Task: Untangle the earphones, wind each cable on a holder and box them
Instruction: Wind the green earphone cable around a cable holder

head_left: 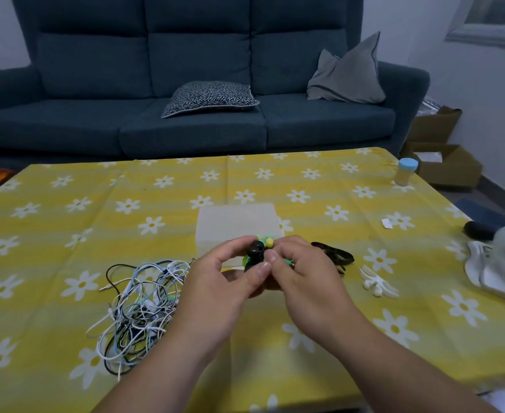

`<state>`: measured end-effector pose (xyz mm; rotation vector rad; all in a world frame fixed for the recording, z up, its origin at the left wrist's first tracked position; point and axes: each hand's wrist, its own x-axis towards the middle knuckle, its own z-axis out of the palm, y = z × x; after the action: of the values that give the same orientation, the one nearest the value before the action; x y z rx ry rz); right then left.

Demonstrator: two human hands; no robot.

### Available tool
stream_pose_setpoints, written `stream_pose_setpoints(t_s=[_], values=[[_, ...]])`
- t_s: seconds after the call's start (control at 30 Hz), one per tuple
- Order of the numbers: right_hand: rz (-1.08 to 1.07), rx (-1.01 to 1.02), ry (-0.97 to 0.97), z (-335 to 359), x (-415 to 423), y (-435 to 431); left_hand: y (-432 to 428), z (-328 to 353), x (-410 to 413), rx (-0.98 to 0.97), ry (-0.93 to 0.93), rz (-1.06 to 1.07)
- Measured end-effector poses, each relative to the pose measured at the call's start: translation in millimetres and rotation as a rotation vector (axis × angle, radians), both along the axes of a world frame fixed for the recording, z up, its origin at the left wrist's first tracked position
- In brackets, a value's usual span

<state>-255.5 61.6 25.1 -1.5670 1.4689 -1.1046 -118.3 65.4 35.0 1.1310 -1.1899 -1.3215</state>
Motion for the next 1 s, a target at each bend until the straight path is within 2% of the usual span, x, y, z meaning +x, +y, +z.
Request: stream_pose_setpoints(t_s=[0.17, 0.43, 0.57, 0.8, 1.0], values=[[0.125, 0.104, -0.034, 18, -13, 3, -10, -5, 11, -0.002, -0.016, -0.038], [-0.06, 0.115, 0.264, 32, -20, 8, -10, -12, 5, -0.04, -0.059, -0.096], [-0.078, 0.067, 0.297, 32, -24, 6, -11, -14, 4, -0.061, -0.04, -0.094], [-0.006, 0.047, 0.067, 30, -26, 6, -11, -11, 5, -0.053, 0.0, -0.067], [-0.014, 0.029, -0.087, 30, -26, 4, -9, -9, 3, -0.068, -0.043, -0.079]])
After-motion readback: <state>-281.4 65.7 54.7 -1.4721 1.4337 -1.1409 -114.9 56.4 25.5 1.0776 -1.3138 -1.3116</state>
